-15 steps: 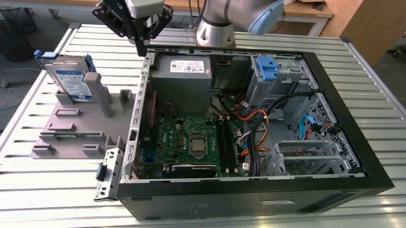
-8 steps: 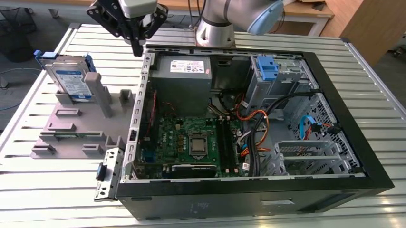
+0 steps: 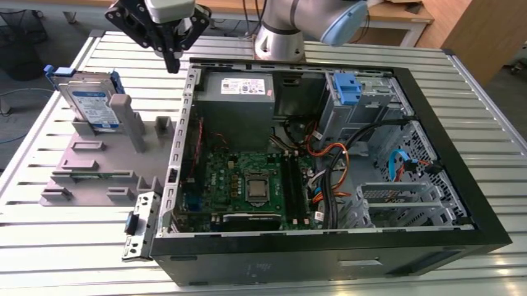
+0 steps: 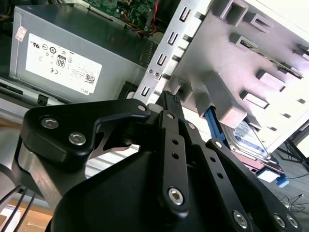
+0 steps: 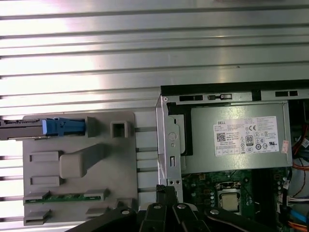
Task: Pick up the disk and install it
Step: 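Reach for the disk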
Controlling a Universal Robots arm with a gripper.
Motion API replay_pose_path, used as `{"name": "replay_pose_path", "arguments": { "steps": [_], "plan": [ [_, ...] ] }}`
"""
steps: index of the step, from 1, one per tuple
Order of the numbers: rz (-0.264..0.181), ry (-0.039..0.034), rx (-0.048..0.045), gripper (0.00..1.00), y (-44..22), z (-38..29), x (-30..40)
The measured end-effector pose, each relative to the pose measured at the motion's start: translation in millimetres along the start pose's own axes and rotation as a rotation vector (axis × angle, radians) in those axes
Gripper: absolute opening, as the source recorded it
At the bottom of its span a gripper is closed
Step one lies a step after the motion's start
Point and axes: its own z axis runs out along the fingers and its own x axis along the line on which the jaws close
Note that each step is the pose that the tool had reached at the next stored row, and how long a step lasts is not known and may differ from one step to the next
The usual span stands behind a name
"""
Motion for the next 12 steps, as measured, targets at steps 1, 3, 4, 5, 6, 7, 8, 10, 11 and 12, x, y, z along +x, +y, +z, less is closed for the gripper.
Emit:
{"name": "replay_pose_path", "arguments": {
  "steps": [1, 3, 4, 5, 6, 7, 8, 10, 11, 12],
  "plan": [
    [0.0, 0.0001, 0.0, 0.11, -0.1, 0.0, 1.3],
    [0.0, 0.0, 0.0, 0.11, -0.2, 0.1, 3.9],
    [0.0, 0.0001, 0.0, 0.11, -0.3, 0.1, 5.2],
    [0.0, 0.0001, 0.0001, 0.11, -0.4, 0.1, 6.5],
    [0.0, 0.0001, 0.0, 0.11, -0.5, 0.2, 7.9],
    [0.0, 0.0, 0.0, 0.11, -0.5, 0.3, 9.4],
    [0.0, 0.0001, 0.0, 0.11, -0.6, 0.3, 11.1],
    [0.0, 0.0001, 0.0, 0.11, -0.5, 0.5, 14.8],
    [0.0, 0.0, 0.0, 0.11, -0.3, 0.7, 16.7],
    [0.0, 0.0, 0.0, 0.11, 0.0, 0.9, 18.8]
  ]
}}
